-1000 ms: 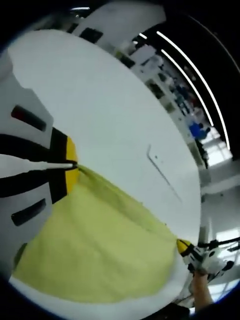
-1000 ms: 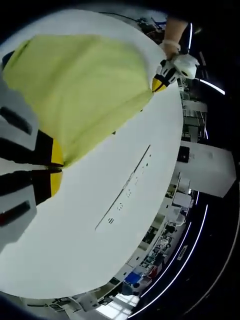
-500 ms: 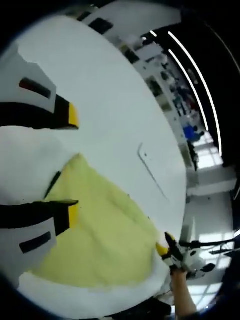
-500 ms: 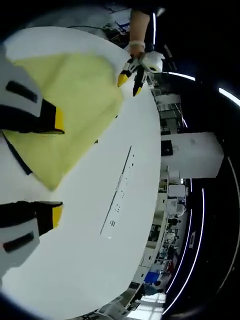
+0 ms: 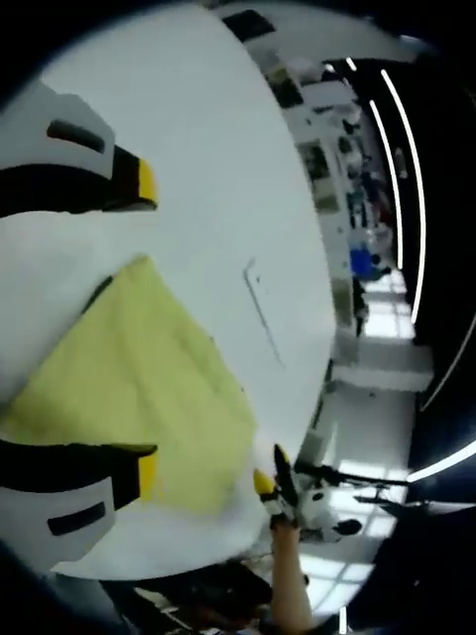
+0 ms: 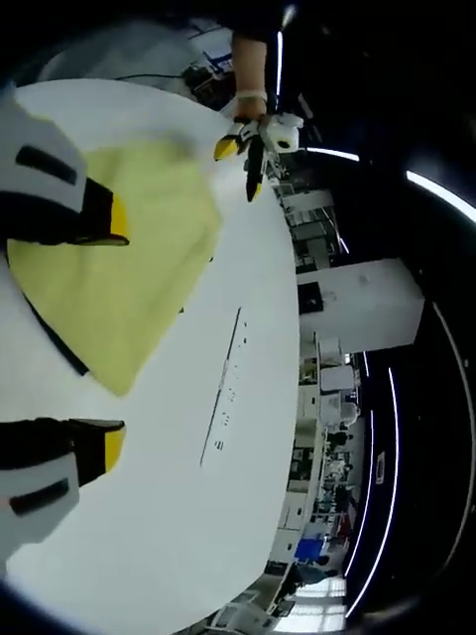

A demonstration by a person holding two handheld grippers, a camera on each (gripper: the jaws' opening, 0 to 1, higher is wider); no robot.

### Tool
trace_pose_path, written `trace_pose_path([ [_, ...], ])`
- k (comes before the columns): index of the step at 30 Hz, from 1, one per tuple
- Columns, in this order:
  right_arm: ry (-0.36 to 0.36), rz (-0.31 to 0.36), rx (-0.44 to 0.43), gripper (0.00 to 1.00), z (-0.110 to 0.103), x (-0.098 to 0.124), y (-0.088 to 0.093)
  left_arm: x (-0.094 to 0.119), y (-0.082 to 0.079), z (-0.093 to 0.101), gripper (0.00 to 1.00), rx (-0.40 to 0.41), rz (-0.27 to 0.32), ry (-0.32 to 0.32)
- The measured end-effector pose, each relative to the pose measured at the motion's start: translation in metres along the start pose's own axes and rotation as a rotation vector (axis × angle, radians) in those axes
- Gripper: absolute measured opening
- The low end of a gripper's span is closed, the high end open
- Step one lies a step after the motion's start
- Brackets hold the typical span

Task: Fold the garment on the visible template until the final outline fits inside the template.

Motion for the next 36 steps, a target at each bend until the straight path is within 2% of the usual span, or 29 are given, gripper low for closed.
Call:
trace_pose_path([
  [7, 0.015, 0.014, -0.017, 0.68, -0.007, 0.017, 0.003, 0.012, 0.004, 0.009, 0.99, 0.012, -0.003, 0.031],
  [15, 0.022, 0.038, -0.043, 0.64, -0.021, 0.036, 0.002, 0.029, 0.014, 0.018, 0.99, 0.045, -0.015, 0.049],
  [19, 0.007, 0.037, -0.039, 0.62, -0.033, 0.044, 0.006, 0.04, 0.028, 0.024, 0.96, 0.041, -0.031, 0.047],
  [21, -0.003, 0.039, -0.046, 0.61, -0.04, 0.047, 0.009, 0.044, 0.039, 0.027, 0.96, 0.078, -0.037, 0.05],
  [27, -0.022, 0.029, -0.056, 0.58, -0.059, 0.057, 0.019, 0.057, 0.064, 0.036, 0.93, 0.11, -0.057, 0.051],
  [33, -0.037, 0.018, -0.069, 0.56, -0.078, 0.069, 0.031, 0.065, 0.079, 0.045, 0.92, 0.136, -0.058, 0.056],
  [36, -0.064, -0.002, -0.068, 0.51, -0.09, 0.074, 0.038, 0.068, 0.086, 0.048, 0.9, 0.148, -0.062, 0.057],
])
Point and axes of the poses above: the point that each gripper's makers call its tool centre point, and the gripper's own axes: x roughly backward along the fingers, z roughly to its right, y roughly out of its underside, the point moved 8 cm from there along x, roughly backward along the fingers, and after that the axes turned 13 degrees about x, right-handed, at the moved point
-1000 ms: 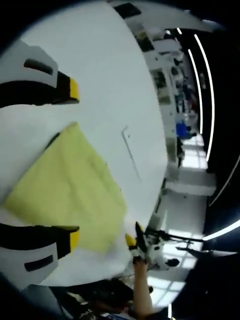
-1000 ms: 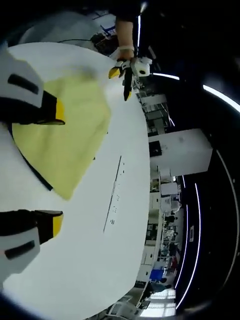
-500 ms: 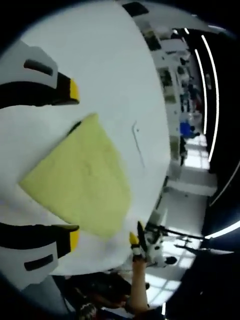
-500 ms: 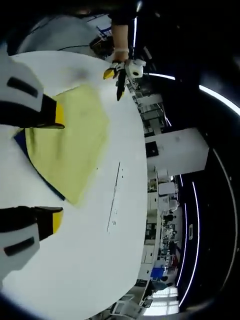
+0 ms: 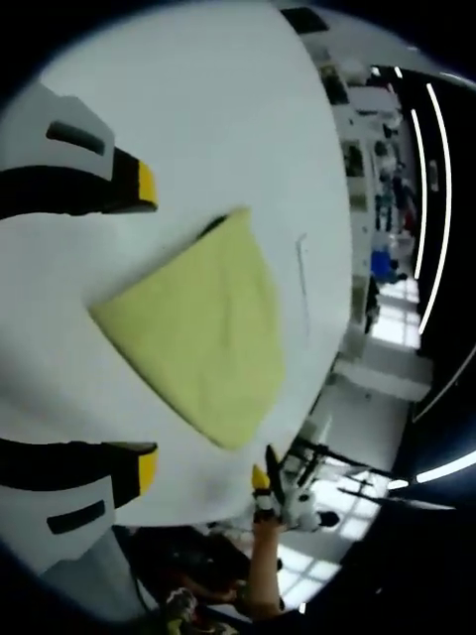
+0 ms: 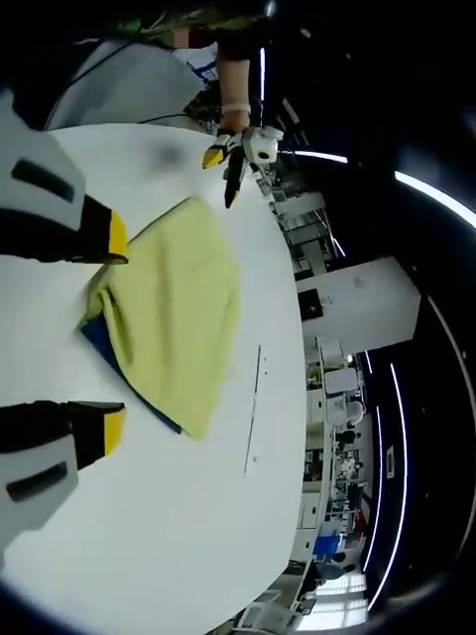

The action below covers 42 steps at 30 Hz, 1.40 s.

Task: Fold the garment on the visible template until the final outline fits inside the template.

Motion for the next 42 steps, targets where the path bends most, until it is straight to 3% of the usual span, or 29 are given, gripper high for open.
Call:
trace_pose_path([
  [4, -0.015, -0.012, 0.005, 0.46, -0.011, 0.002, 0.008, 0.002, 0.008, 0.003, 0.87, 0.012, 0.004, 0.005],
  [9, -0.032, -0.037, 0.015, 0.31, -0.022, -0.001, 0.017, 0.001, 0.013, 0.009, 0.83, 0.018, -0.006, 0.02],
  [18, -0.044, -0.026, -0.014, 0.23, -0.027, -0.016, 0.018, -0.001, 0.02, 0.013, 0.72, 0.046, -0.019, 0.039],
  [23, -0.051, -0.025, -0.031, 0.21, -0.026, -0.022, 0.019, 0.0, 0.024, 0.007, 0.51, 0.077, -0.019, 0.031],
  [27, -0.059, -0.024, -0.039, 0.18, -0.028, -0.025, 0.019, -0.001, 0.026, 0.001, 0.51, 0.092, -0.01, 0.002],
  [30, -0.059, -0.026, -0.042, 0.16, -0.028, -0.028, 0.019, -0.001, 0.027, -0.004, 0.4, 0.083, -0.012, -0.018],
  [42, -0.058, -0.04, -0.046, 0.09, -0.03, -0.032, 0.019, -0.005, 0.031, -0.017, 0.14, 0.12, -0.001, -0.052],
])
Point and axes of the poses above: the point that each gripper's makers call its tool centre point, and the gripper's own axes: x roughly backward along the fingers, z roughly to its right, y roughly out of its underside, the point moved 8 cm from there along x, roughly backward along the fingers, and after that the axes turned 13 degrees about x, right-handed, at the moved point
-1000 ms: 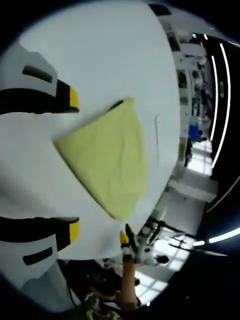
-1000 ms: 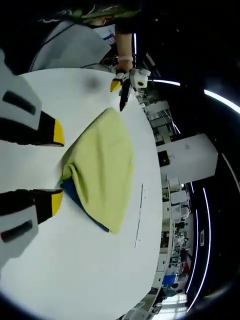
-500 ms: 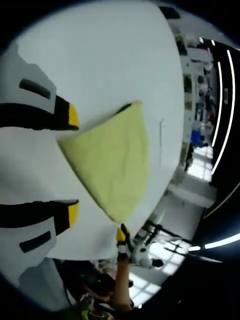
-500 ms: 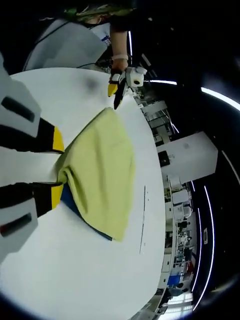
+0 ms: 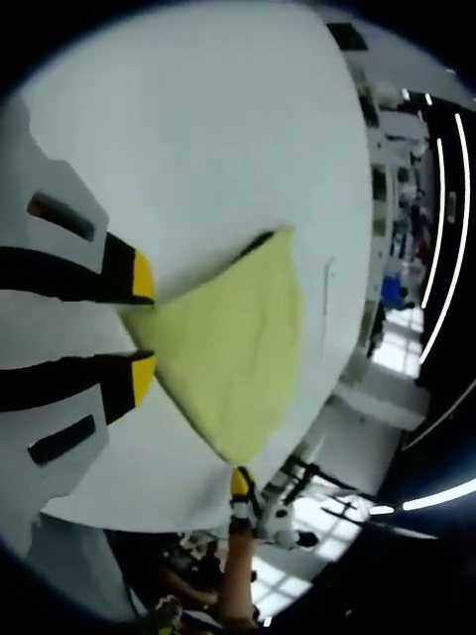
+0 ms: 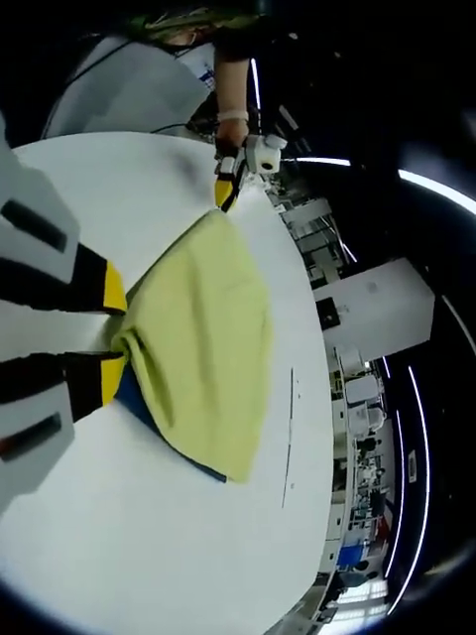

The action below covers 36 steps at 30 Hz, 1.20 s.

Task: Fold the garment on the visible template until the final outline fits inside the template.

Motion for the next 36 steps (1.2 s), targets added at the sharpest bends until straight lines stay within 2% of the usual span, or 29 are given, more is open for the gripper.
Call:
trace_pose_path([
  [3, 0.005, 0.0, 0.002, 0.06, 0.001, -0.001, 0.0, 0.0, 0.002, -0.002, 0.12, 0.011, -0.003, -0.008],
  [6, 0.009, 0.0, -0.005, 0.03, 0.002, -0.003, 0.0, 0.0, 0.003, -0.003, 0.04, 0.003, -0.009, -0.005],
  [10, 0.01, -0.004, -0.014, 0.0, 0.003, -0.004, 0.0, -0.001, 0.004, -0.004, 0.0, -0.002, -0.014, -0.014],
  [15, 0.01, -0.007, -0.011, 0.0, 0.002, -0.002, 0.0, -0.003, 0.005, -0.003, 0.0, -0.024, -0.024, -0.013],
  [21, 0.0, -0.014, 0.003, 0.0, 0.004, 0.01, -0.001, 0.0, 0.004, -0.004, 0.0, 0.004, -0.023, -0.015],
  [30, 0.007, -0.037, -0.028, 0.0, 0.022, 0.035, 0.007, 0.002, 0.004, -0.006, 0.0, 0.02, -0.023, -0.022],
  [36, 0.006, -0.032, -0.038, 0.0, 0.024, 0.04, 0.008, 0.002, 0.003, -0.007, 0.0, 0.031, -0.024, -0.028],
])
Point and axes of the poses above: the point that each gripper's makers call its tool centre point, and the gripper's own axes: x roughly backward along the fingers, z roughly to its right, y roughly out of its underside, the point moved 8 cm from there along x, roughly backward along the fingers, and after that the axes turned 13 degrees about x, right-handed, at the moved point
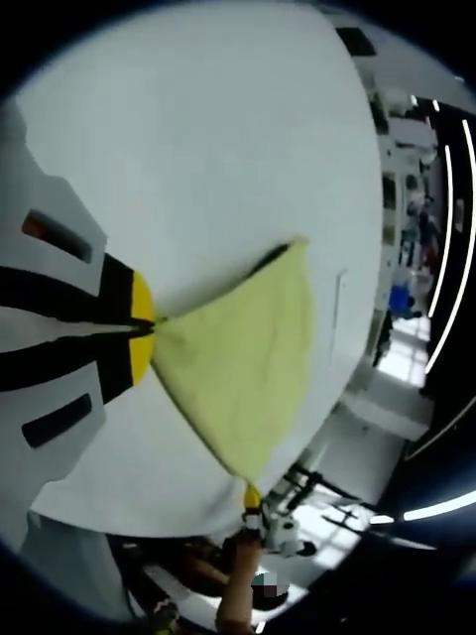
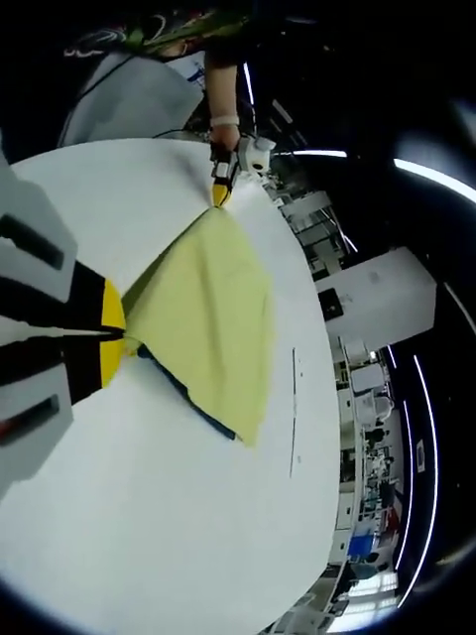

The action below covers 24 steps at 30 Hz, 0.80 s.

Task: Fold the garment on the visible template until the final outline fits inside the template.

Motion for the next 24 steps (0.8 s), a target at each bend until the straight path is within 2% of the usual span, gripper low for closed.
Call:
trace_pose_path([
  [7, -0.014, -0.019, 0.03, 0.0, -0.002, -0.005, 0.012, 0.001, 0.002, -0.002, 0.0, 0.011, -0.007, -0.004],
  [10, -0.013, -0.021, 0.014, 0.0, -0.002, -0.006, 0.016, 0.001, 0.003, -0.002, 0.0, 0.017, -0.007, -0.005],
  [24, 0.0, -0.002, 0.018, 0.0, -0.003, -0.004, 0.013, 0.002, 0.002, -0.002, 0.01, 0.008, 0.004, -0.005],
])
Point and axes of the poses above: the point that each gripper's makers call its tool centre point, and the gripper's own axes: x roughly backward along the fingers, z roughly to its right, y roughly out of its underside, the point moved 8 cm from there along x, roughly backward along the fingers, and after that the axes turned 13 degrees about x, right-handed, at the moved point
